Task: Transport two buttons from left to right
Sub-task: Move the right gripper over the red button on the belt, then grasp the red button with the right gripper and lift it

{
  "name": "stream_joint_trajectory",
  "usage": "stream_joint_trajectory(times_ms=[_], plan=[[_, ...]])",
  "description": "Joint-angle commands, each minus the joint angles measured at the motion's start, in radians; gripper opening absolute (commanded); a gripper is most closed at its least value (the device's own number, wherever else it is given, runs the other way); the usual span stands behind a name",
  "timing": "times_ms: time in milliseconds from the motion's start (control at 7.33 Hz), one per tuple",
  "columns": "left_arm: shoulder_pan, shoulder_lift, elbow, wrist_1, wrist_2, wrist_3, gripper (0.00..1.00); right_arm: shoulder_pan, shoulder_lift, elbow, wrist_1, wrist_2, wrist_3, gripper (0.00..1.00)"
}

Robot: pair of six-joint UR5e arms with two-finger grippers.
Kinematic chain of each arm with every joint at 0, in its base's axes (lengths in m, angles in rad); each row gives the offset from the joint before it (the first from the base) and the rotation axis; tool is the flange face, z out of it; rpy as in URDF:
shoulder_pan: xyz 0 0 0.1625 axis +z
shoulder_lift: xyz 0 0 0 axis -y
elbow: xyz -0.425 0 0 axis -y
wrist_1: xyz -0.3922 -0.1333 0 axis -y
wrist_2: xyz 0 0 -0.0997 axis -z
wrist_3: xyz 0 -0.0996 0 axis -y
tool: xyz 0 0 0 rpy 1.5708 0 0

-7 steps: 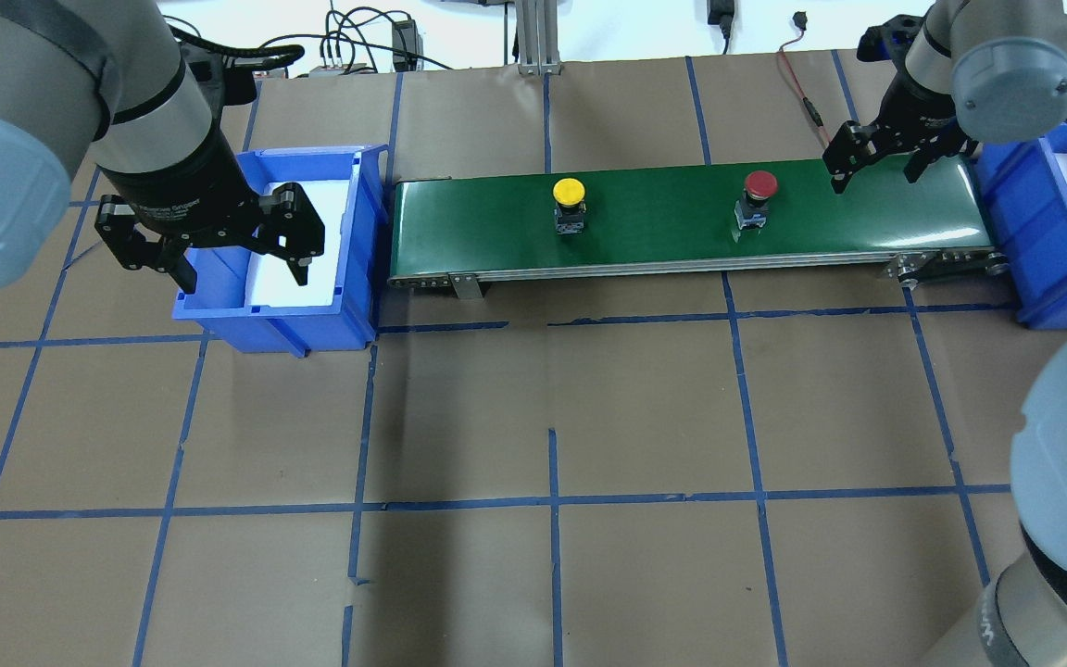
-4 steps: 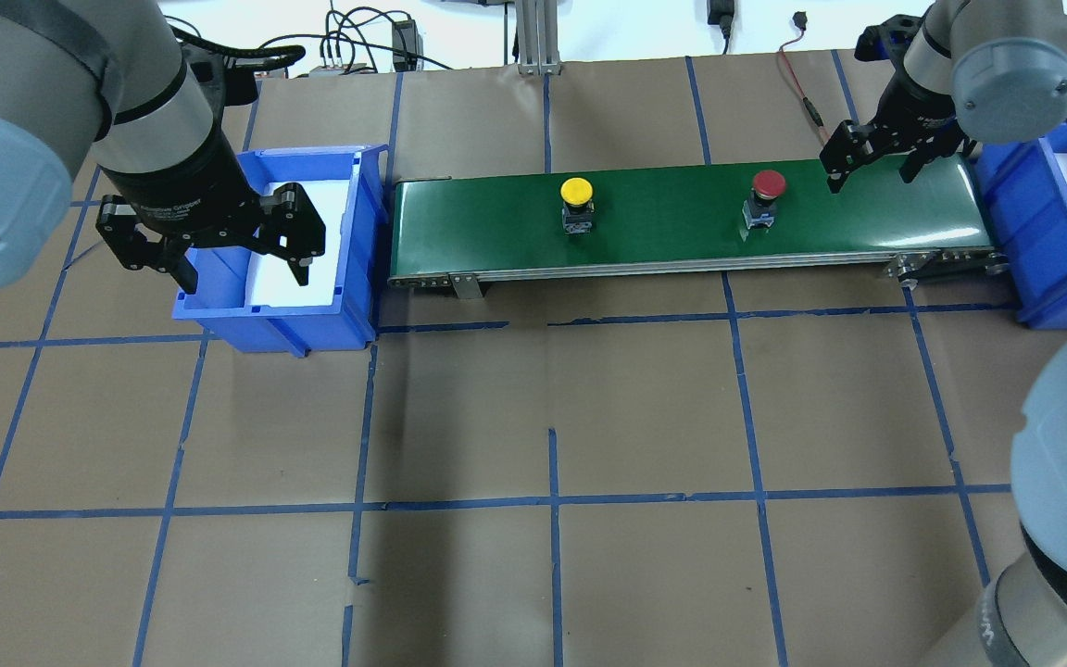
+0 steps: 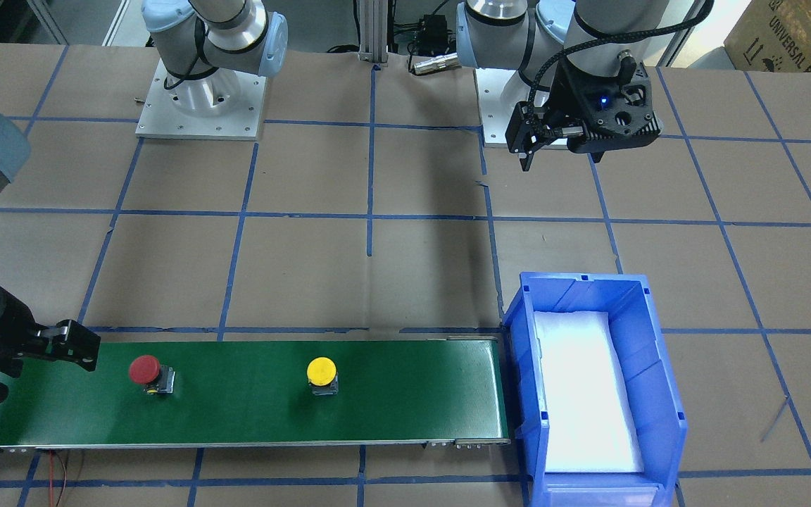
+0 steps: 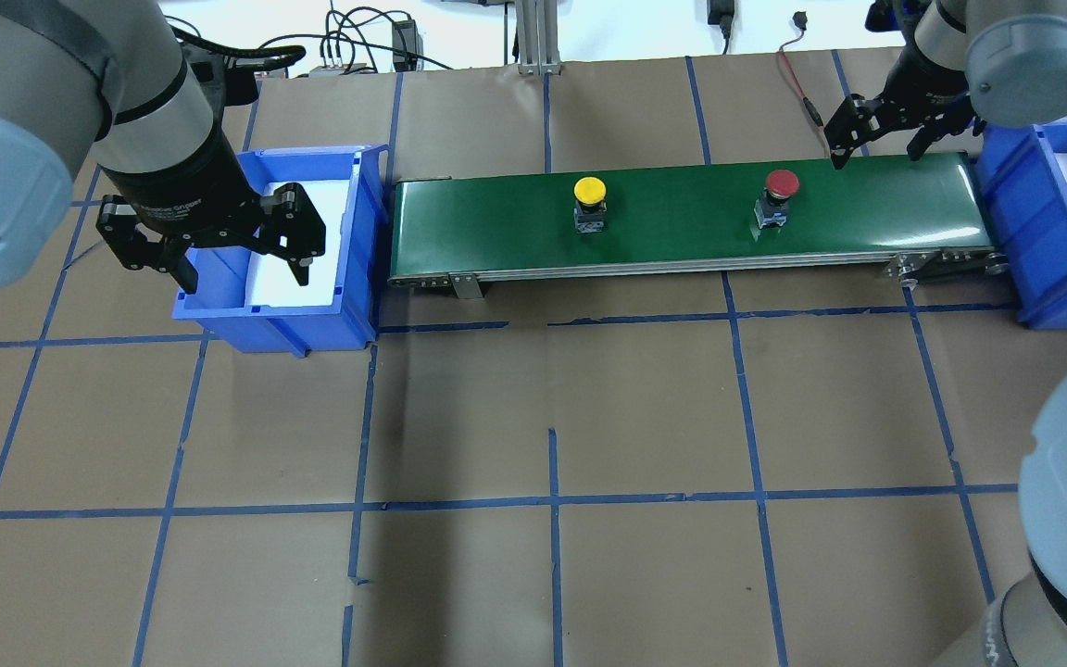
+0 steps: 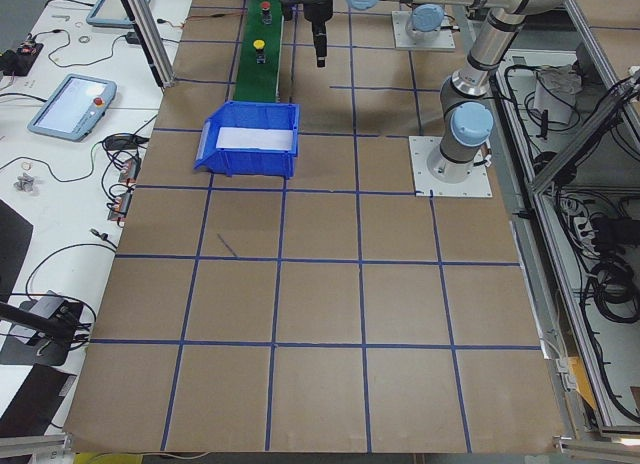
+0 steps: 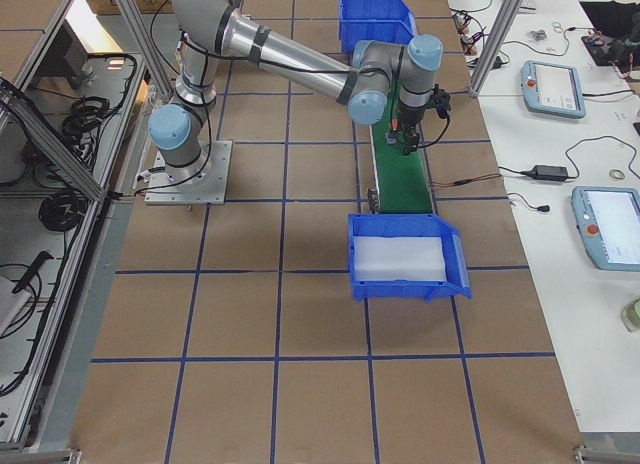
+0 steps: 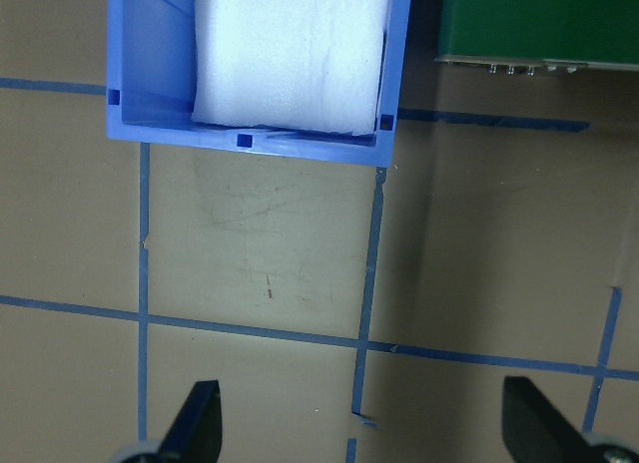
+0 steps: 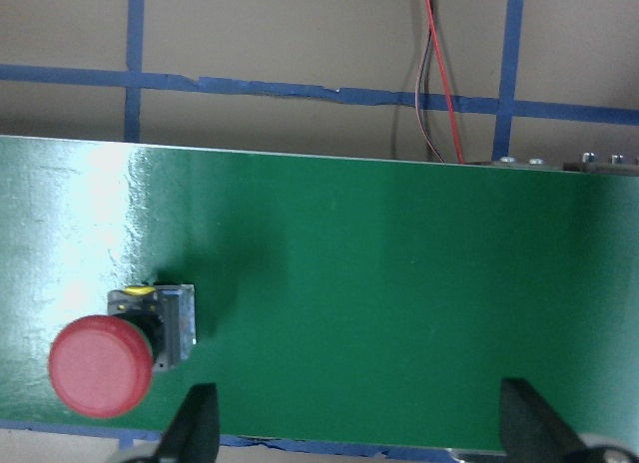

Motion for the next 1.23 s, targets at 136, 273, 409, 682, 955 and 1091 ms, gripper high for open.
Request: stream_joint_trajectory(times_ms=[136,273,409,682,955,1091], plan=[[0.0,0.0,0.0,0.0,0.0,-0.001,1.0,0.048,0.001,0.003,-0.001,0.002,0.043,1.0],[0.0,0.0,0.0,0.0,0.0,-0.001,1.0,0.05,0.006,0.004,-0.001,0.002,0.043,1.0],[0.0,0.0,0.0,0.0,0.0,-0.001,1.0,0.051,0.003,0.004,-0.001,0.004,0.046,1.0],[0.0,0.0,0.0,0.0,0.0,-0.001,1.0,0.054,0.009,0.004,-0.001,0.005,0.046,1.0],[0.0,0.0,0.0,0.0,0.0,-0.001,1.0,0.054,0.026,0.007,-0.024,0.007,0.043,1.0],[0.0,0.0,0.0,0.0,0.0,-0.001,1.0,0.054,0.029,0.015,-0.032,0.007,0.037,1.0]])
